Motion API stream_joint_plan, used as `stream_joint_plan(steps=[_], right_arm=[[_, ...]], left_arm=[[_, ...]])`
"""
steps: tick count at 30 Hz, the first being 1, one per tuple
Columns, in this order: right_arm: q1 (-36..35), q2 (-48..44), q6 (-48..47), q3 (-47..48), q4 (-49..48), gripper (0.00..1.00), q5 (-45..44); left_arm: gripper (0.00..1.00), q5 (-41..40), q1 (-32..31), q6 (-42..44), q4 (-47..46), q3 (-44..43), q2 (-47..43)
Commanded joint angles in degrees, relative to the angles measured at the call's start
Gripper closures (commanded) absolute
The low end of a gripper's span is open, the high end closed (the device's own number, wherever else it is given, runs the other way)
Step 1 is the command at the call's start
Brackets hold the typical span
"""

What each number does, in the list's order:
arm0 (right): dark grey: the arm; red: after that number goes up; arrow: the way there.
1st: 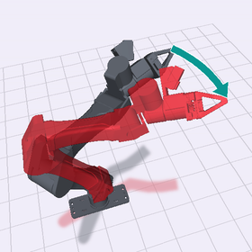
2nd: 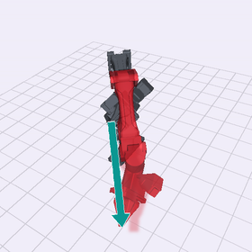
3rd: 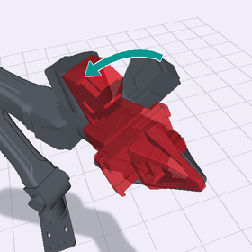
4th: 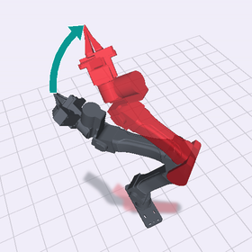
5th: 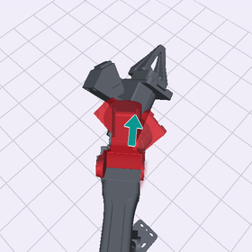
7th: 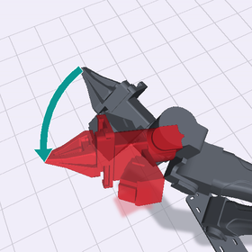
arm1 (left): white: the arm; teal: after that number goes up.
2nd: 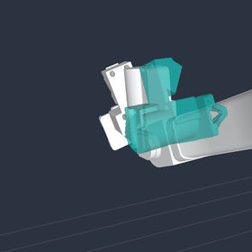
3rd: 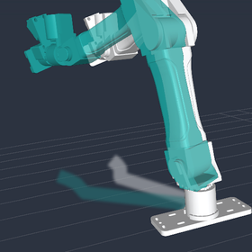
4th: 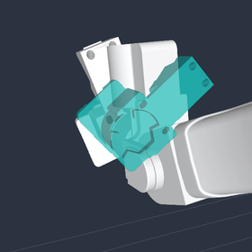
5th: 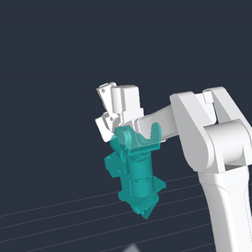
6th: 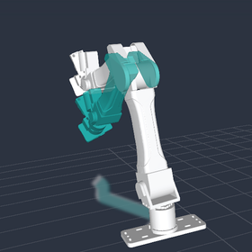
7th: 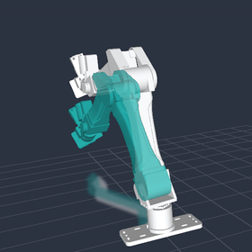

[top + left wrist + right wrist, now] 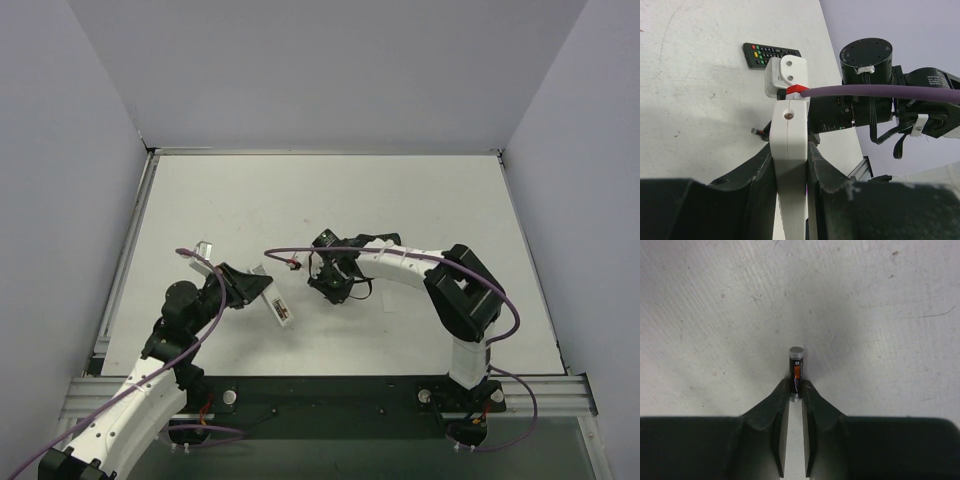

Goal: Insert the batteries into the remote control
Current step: Pick up the battery from the center of the board, then load the battery into the remote control.

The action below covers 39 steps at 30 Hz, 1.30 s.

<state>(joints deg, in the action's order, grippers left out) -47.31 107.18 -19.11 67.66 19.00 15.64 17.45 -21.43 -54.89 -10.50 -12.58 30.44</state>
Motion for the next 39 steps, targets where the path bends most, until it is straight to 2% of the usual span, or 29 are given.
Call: stream_joint_plan(steps=[1, 3, 8, 17, 25, 39], right_arm=[[-0.6, -2.1, 1.7, -3.4, 4.6, 0.96, -2.2], [-0.7, -4.2, 2.6, -3.8, 4.8, 1.00, -2.0], [-1.1, -11.8, 7.7, -3.0, 5.6, 1.00, 0.6], [-7.4, -20.2, 25.9, 6.0, 11.0, 1.00, 1.8], [-15.5, -16.3, 35.5, 17.4, 20.4, 1.00, -3.0], [-17.1, -10.3, 38.6, 24.3, 25.9, 1.00, -8.3]], left_arm=[[1.00, -1.0, -0.2, -1.2, -4.0, 0.5, -0.4], [1.00, -1.1, -0.2, -1.8, -5.4, 1.7, -0.1], [1.00, -1.8, -0.2, -5.7, -10.6, 4.8, 0.9], [1.00, -2.4, -0.2, -9.6, -20.0, 8.9, 4.0], [1.00, -2.3, -0.2, -11.2, -26.8, 9.9, 4.0], [1.00, -2.6, -0.3, -15.3, -30.5, 9.7, 4.8]])
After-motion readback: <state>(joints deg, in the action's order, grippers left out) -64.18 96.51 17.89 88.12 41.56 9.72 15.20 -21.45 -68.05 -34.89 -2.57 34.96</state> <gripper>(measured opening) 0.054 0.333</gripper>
